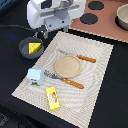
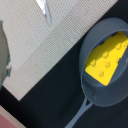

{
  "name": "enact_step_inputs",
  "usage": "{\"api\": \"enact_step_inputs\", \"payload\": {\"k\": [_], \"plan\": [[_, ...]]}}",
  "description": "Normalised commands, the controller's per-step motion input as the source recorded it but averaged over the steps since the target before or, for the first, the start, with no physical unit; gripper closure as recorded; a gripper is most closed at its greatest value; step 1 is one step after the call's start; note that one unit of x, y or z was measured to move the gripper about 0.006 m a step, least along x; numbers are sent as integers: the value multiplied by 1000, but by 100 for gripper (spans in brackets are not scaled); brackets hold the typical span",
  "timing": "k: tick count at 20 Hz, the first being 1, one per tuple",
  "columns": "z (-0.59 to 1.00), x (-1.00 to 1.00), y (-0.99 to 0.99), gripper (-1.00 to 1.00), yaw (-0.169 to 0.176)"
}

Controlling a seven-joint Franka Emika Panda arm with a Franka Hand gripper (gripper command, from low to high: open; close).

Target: Interact with the objects in diverse but meaningful ways.

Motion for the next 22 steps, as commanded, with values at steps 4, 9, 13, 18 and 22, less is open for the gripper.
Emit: {"api": "enact_step_inputs", "payload": {"k": [4,9,13,18,22], "plan": [[-9,-63,-514,-100,-25],[-141,-187,-634,-100,-61],[-194,-247,-666,-100,-91],[-268,-209,-664,-100,-98],[-326,-271,-567,-100,-90]]}}
